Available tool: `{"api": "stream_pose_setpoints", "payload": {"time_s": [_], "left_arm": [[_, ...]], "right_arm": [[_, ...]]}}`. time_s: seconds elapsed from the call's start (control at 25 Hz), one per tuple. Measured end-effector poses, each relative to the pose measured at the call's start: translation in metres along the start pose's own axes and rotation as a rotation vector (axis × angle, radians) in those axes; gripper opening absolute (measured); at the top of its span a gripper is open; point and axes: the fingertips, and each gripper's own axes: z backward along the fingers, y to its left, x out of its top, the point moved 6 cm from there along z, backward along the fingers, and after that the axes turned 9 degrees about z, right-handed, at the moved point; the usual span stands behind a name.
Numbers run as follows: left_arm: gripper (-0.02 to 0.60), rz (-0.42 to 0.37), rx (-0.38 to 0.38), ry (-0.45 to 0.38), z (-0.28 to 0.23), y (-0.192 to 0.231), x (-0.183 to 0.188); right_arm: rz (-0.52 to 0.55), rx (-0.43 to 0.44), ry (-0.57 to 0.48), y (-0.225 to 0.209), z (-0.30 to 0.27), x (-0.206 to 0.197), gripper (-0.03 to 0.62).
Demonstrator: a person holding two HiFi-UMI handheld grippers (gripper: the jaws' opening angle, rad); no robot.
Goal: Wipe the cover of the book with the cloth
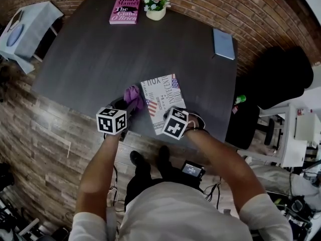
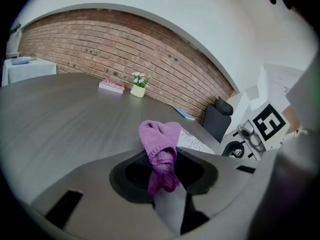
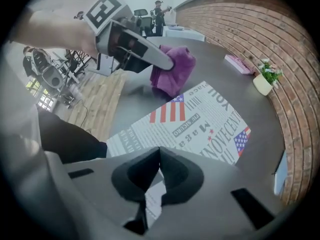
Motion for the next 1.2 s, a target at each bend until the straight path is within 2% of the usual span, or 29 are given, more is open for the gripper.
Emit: {"api": "stream_pose_setpoints", "payload": {"time_s": [0.16,0.36,0.52,0.68,1.2], "left_arm": [[0.123,-0.125,0.039,0.011,-0.017,0.007,0.021],[0.121,-0.327,0.107,0.092,-0.036,0.013,0.035],[0.121,-0.412,0.118,0.143,-0.048,0.011,0.038],[0.12,-0.418,0.089,0.148,-0.053,0.003,0.036],[0.117,-0.36,0.021,0.131,-0.053,-0.014,0.019]], "right_arm": [[-0.002,0.003,0.0,0.0,0.001,-0.001,0.014],[-0.01,0.005,-0.008,0.0,0.001,-0.001,0.014],[-0.011,0.011,-0.014,-0.001,0.001,-0.001,0.014],[-0.003,0.014,-0.017,-0.001,0.001,-0.001,0.014],[0.01,0.025,-0.022,-0.003,0.002,-0.003,0.014]]}}
